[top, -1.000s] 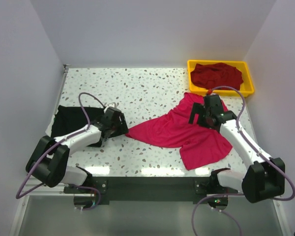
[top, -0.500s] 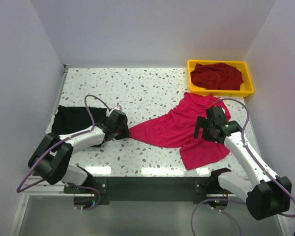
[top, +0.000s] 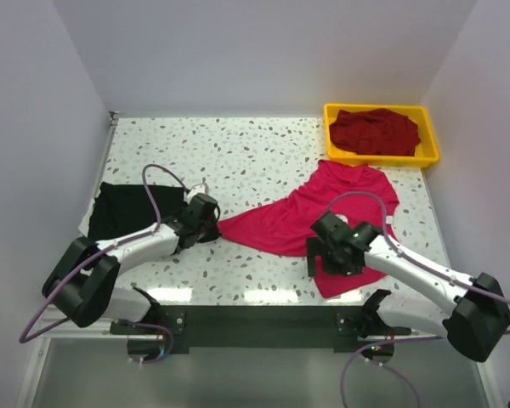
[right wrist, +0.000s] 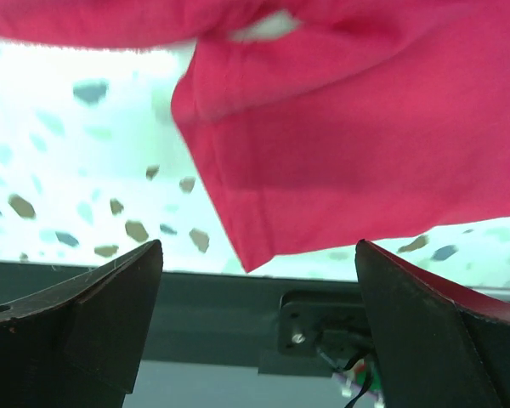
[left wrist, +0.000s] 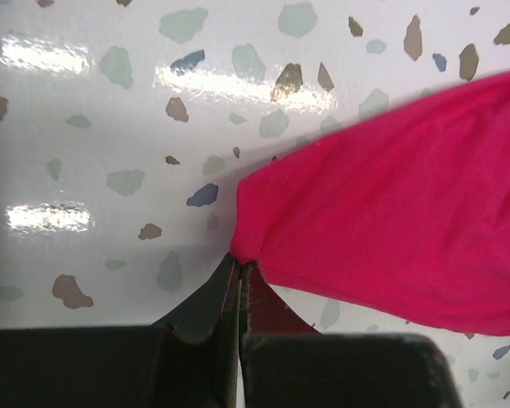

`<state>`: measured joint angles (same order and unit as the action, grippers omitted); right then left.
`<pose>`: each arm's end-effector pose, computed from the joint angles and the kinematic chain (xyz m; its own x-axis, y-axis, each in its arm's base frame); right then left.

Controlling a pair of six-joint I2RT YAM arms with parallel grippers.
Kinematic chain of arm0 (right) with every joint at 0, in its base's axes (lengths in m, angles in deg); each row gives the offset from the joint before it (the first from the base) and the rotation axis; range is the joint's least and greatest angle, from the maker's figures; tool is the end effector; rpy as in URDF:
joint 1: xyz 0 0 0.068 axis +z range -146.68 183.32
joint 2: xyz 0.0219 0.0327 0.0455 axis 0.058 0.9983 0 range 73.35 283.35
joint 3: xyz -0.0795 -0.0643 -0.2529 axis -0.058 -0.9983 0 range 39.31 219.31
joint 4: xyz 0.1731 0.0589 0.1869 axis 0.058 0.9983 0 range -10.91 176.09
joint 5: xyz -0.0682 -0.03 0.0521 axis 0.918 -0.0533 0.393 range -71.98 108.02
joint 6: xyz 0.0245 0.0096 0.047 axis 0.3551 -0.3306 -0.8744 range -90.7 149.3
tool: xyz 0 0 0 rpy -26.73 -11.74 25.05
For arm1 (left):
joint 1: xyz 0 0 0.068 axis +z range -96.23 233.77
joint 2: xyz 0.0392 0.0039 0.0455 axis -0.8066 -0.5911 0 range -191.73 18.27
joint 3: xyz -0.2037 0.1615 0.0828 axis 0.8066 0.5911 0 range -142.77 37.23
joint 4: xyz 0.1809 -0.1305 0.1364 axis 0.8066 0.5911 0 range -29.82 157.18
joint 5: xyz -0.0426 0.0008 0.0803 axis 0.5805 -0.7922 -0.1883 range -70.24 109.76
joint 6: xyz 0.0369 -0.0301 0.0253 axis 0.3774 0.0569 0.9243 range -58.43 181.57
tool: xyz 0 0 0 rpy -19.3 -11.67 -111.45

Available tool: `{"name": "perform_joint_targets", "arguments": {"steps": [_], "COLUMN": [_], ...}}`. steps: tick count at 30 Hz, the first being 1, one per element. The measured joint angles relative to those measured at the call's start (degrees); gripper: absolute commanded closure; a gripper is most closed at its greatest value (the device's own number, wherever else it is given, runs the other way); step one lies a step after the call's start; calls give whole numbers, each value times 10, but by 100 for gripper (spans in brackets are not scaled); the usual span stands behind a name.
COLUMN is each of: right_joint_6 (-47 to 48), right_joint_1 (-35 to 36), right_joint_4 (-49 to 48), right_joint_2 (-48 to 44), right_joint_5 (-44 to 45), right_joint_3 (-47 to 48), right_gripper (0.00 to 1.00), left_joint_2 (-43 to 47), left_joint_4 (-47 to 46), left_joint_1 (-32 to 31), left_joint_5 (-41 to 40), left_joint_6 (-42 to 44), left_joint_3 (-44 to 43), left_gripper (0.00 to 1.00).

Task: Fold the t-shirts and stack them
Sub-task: Flatten the tshirt out

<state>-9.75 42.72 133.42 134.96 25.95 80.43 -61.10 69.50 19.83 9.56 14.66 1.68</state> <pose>0.1373 0.1065 0.2108 -0.9576 0.0209 -0.2873 0.0033 0.9981 0.0616 0.2151 -0.1373 0.1594 -0.7904 -0.3345 -0.5133 -0.1696 0.9245 -0.3413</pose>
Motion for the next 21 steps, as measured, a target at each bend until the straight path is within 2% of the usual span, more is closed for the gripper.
{"name": "perform_joint_targets", "arguments": {"steps": [3, 4, 5, 13, 16, 19, 21], "right_joint_6": [-35, -41, -47, -87, -96, -102, -102], "right_joint_1": [57, 63, 65, 96, 101, 102, 102], "right_joint_4": [-4, -8, -12, -37, -33, -37, -44], "right_joint_2": [29, 37, 45, 56, 30, 26, 43], "right_joint_5": [-2, -1, -1, -31, -44, -52, -57], "right_joint_3": [-19, -25, -31, -45, -57, -74, -86], "right_gripper": [8, 16, 27, 30, 39, 40, 45], "left_joint_2": [23, 28, 30, 32, 32, 32, 32], "left_joint_4": [-1, -1, -1, -2, -2, -2, -2], "left_joint_1": [0, 0, 0, 0, 0, 0, 0], "left_joint_5": [-15, -19, -20, -22, -25, -27, -27], "left_joint_6": [1, 1, 1, 1, 1, 1, 1], "left_joint_3": [5, 7, 8, 17, 17, 17, 17], "left_gripper": [100, 100, 100, 100, 100, 100, 100]}}
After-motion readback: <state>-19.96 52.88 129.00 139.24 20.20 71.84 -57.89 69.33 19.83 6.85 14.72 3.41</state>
